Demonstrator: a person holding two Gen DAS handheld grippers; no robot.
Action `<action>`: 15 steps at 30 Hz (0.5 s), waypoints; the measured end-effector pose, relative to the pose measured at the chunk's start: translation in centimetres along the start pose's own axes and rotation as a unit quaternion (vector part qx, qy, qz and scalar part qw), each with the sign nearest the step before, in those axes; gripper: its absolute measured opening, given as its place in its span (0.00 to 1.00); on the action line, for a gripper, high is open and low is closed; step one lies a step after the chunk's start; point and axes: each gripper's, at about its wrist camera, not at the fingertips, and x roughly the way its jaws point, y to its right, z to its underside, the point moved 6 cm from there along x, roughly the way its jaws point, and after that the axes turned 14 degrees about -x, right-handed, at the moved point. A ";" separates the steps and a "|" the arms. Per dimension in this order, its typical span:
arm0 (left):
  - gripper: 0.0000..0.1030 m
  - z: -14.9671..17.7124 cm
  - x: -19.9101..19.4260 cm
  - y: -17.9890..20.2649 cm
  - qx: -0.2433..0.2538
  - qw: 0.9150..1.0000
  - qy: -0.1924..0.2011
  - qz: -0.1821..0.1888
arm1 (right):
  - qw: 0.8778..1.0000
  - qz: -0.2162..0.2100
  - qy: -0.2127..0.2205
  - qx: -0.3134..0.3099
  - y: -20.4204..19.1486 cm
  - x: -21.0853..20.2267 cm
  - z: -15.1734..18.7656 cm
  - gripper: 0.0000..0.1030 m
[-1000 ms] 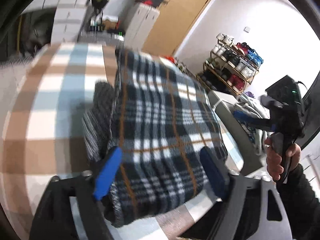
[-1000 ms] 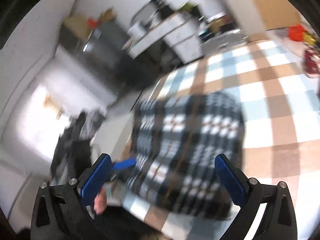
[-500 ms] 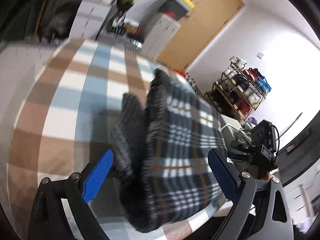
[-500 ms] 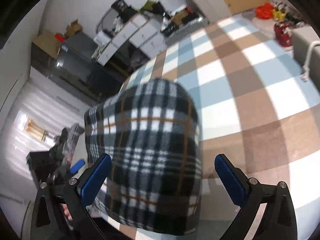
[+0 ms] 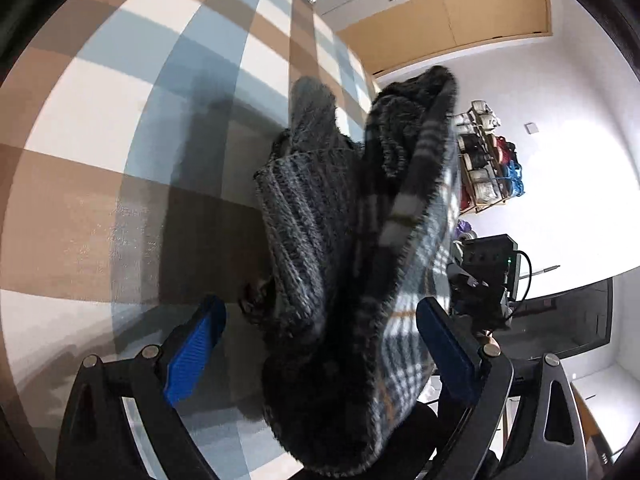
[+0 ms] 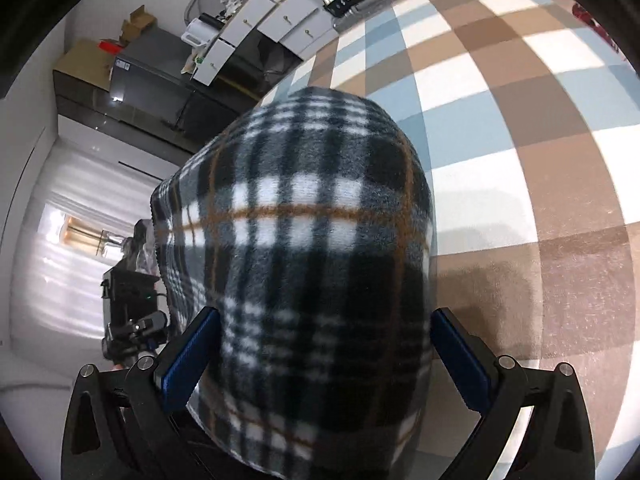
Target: Fold large clothes
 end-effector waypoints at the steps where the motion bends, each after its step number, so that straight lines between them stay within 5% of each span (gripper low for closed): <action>1: 0.91 -0.1 0.4 0.0 -0.002 1.000 0.000 -0.004 | 1.000 -0.004 -0.004 0.003 0.2 0.1 0.0 1.00; 5: 0.91 0.1 1.0 -0.2 -0.007 1.000 -0.012 -0.013 | 1.000 -0.004 -0.022 -0.008 0.5 0.1 -0.2 1.00; 12: 0.91 0.8 1.3 0.2 -0.004 1.000 -0.015 -0.012 | 0.996 0.059 -0.019 -0.057 -0.5 -1.1 -0.4 1.00; 15: 0.91 0.4 1.6 0.1 -0.013 1.000 -0.017 0.000 | 0.998 0.044 -0.011 -0.043 -0.2 -0.9 0.1 1.00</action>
